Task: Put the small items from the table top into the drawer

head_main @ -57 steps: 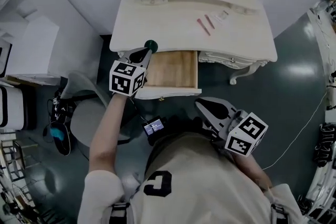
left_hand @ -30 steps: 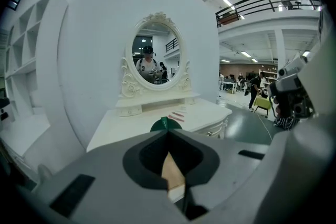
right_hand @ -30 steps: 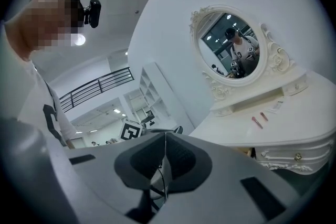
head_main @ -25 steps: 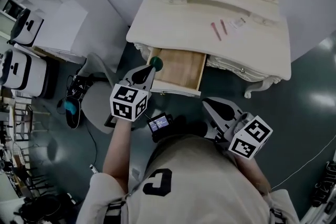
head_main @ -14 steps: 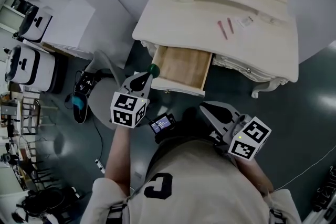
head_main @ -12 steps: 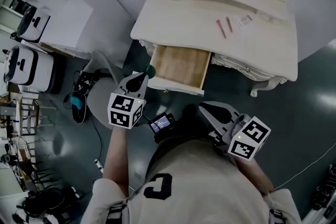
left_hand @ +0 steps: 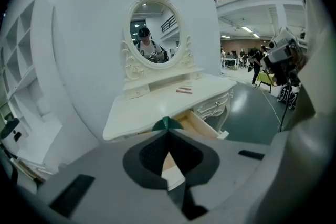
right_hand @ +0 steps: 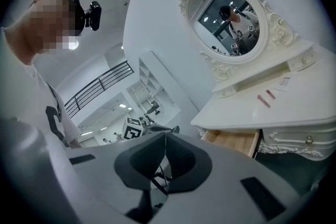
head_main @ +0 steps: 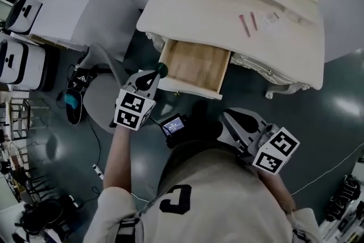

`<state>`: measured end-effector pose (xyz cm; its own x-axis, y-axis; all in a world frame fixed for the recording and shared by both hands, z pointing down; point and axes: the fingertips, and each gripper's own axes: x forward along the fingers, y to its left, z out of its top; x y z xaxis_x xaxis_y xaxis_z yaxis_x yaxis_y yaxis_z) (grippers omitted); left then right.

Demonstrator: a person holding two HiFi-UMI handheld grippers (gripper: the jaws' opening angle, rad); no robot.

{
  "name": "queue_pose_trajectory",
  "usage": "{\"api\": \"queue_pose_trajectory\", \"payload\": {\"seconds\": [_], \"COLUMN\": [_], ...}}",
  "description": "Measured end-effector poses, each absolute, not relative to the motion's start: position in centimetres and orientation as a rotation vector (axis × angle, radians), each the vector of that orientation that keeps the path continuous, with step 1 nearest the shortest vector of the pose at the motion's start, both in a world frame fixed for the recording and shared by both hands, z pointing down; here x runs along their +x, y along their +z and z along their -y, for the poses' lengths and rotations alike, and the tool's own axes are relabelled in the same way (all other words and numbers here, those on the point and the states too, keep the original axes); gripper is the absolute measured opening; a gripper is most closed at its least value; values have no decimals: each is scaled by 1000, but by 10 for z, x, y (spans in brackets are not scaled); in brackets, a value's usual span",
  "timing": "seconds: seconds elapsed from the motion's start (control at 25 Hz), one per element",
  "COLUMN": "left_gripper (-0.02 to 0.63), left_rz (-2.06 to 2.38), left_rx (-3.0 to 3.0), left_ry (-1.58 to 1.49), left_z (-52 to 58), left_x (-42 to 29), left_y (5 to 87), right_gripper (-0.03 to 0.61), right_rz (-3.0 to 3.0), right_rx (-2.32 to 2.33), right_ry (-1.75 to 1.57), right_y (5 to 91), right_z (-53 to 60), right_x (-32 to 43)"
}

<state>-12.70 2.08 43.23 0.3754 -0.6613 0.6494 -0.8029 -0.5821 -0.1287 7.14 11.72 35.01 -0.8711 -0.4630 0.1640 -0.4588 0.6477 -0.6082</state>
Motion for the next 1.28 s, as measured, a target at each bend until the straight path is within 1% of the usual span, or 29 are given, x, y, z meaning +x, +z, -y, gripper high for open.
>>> {"api": "queue_pose_trajectory", "payload": {"seconds": [0.52, 0.8, 1.0, 1.28], "left_gripper": [55, 55, 55, 55], "left_rz": [1077, 1028, 960, 913], "left_rx": [2474, 2484, 2531, 2511], "left_ry": [1149, 1204, 1090, 983], "left_z": [5, 21, 36, 65], "left_x": [-172, -194, -181, -149], "left_y": [443, 429, 426, 465], "right_gripper": [28, 28, 28, 28], "right_rz": [-3008, -3083, -3082, -3063], "right_rx": [-903, -920, -980, -1064], "right_ry": [-1092, -1055, -1057, -1080], "right_y": [378, 379, 379, 383], "right_z": [-54, -32, -19, -3], "right_x": [29, 9, 8, 16]}}
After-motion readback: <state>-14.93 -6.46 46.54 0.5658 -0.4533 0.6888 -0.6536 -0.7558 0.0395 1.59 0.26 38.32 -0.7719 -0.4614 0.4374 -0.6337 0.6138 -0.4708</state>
